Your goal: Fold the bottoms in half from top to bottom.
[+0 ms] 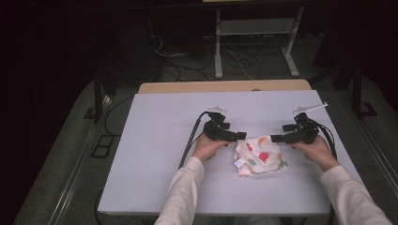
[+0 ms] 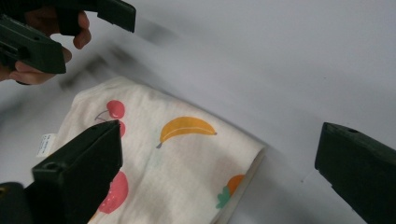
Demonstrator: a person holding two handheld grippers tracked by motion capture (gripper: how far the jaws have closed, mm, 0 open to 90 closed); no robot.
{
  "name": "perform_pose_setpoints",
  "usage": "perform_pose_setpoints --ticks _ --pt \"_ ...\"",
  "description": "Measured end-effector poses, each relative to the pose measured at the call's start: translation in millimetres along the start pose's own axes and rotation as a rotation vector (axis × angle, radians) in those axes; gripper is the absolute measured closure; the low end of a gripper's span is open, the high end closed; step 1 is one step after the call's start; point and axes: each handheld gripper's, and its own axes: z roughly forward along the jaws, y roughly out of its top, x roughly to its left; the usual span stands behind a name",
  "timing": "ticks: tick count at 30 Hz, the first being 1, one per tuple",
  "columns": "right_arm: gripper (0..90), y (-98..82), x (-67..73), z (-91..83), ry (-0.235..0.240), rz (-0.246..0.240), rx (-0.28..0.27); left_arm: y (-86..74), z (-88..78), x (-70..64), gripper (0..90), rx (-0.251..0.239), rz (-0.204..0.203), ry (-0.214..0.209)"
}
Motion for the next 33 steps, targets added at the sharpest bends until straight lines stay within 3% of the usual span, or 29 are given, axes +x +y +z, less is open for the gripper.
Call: perform_pose_setpoints --ticks 5,9,15,18,24,33 --pt "2.5 -0.9 -6.4 3.4 -0.013 0.011 -0.01 -3.1 6.0 2.0 8.1 0.016 -0.007 -0.014" --pt "6.5 -1.8 -12.3 5.0 -0.009 0.019 -0.02 -5.6 10.3 4.7 15.3 0.031 -0.016 -0.039" --pt "12.8 -4.2 -19.5 8.0 -0.003 0.038 -0.01 -9.4 13.7 9.6 24.7 0.069 -0.039 -0.035" --pt "14.4 -5.0 -22.4 9.0 0.001 0.05 -0.009 -10.1 14.7 9.9 35.6 0.084 -0.03 -0.017" --pt "27.9 -8.5 -31.8 10.3 0.021 0.083 -0.019 -10.9 15.8 12.5 50.4 0.087 -0.062 -0.021" --pt "47.0 -9.0 -33.0 17.9 0.025 0.053 -0.008 -13.5 18.9 15.8 65.8 0.11 -0.116 -0.07"
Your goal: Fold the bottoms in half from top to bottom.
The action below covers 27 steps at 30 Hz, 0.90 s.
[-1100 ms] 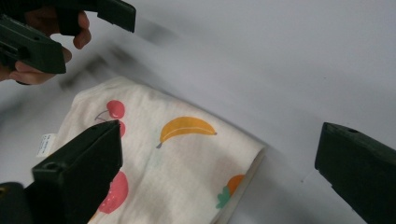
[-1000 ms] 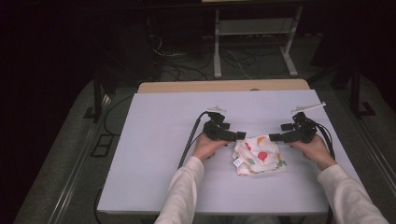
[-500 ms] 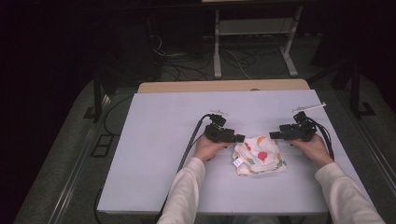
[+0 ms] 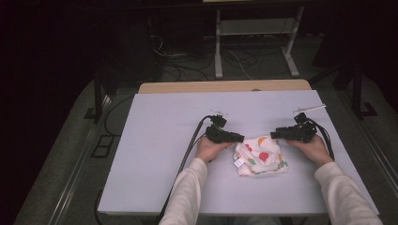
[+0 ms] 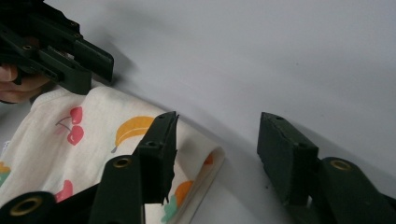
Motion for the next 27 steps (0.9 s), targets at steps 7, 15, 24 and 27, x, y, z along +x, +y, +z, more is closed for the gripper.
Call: perform_pose_setpoints --ticks 7,15,24,27 --pt "68.2 1.8 5.5 8.4 0.023 -0.032 0.023 -0.7 1.7 1.1 78.6 0.016 -0.02 -0.008" --pt "86.4 0.5 6.1 4.4 0.052 0.004 0.029 -0.1 -2.1 -5.2 83.1 0.011 -0.001 0.026" --pt "86.8 2.9 13.7 -1.3 0.012 0.009 0.003 -0.3 -15.6 -10.1 83.9 -0.026 0.024 0.047" --pt "86.9 5.8 17.8 1.0 0.01 0.006 -0.002 1.9 -22.6 -11.6 83.9 -0.029 0.037 0.062"
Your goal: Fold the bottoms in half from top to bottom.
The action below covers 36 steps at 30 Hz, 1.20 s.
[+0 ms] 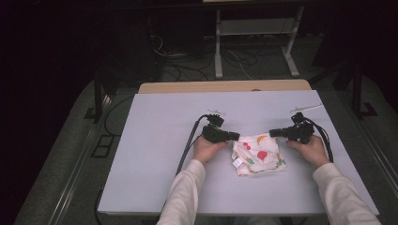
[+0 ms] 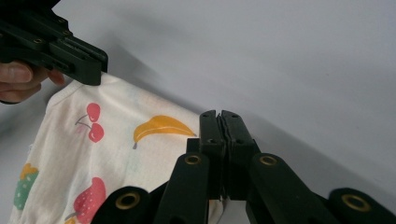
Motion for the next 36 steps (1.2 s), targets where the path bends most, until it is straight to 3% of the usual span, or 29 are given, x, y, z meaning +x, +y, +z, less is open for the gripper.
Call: perform_pose_setpoints --ticks 9,25,36 --pt "86.8 9.5 14.9 13.8 0.006 -0.023 -0.004 4.6 -23.6 8.4 83.9 0.004 0.009 0.038" --pt "86.8 23.0 27.2 31.7 -0.013 -0.018 -0.025 5.8 -38.8 25.7 83.8 0.007 0.004 0.086" --pt "86.8 35.0 34.6 41.0 -0.025 -0.014 -0.026 19.5 -48.8 38.1 83.8 0.026 0.049 0.088"
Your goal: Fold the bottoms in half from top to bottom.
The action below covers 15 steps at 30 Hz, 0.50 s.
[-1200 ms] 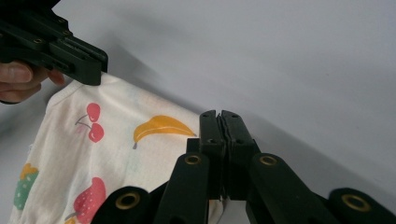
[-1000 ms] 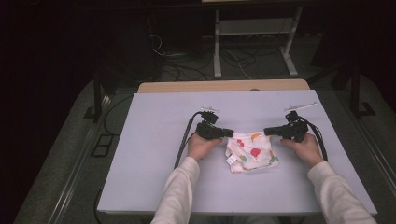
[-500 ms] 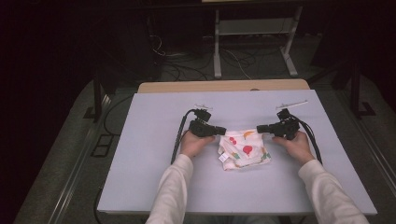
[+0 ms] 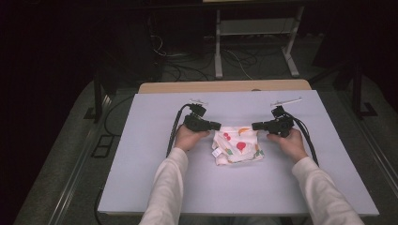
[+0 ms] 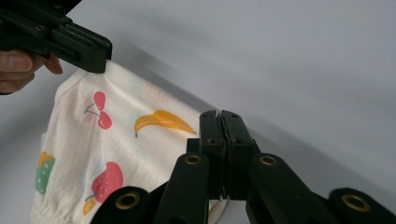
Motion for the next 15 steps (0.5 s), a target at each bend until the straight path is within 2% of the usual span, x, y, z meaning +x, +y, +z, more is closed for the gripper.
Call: perform_pose_setpoints --ticks 4,7,11,15 --pt "86.8 3.4 0.2 3.3 -0.003 0.004 -0.009 5.0 -1.6 6.2 83.8 0.011 0.023 0.006" --pt "86.8 4.8 0.2 7.4 -0.01 0.011 -0.008 10.0 -0.7 9.8 83.9 0.031 0.063 0.022" --pt "86.8 7.2 -0.1 11.4 -0.02 0.014 -0.017 14.5 1.2 15.8 83.8 0.039 0.069 0.032" --pt "86.7 10.9 -3.1 14.2 -0.042 -0.012 -0.053 14.1 4.3 22.2 83.8 0.0 0.049 0.042"
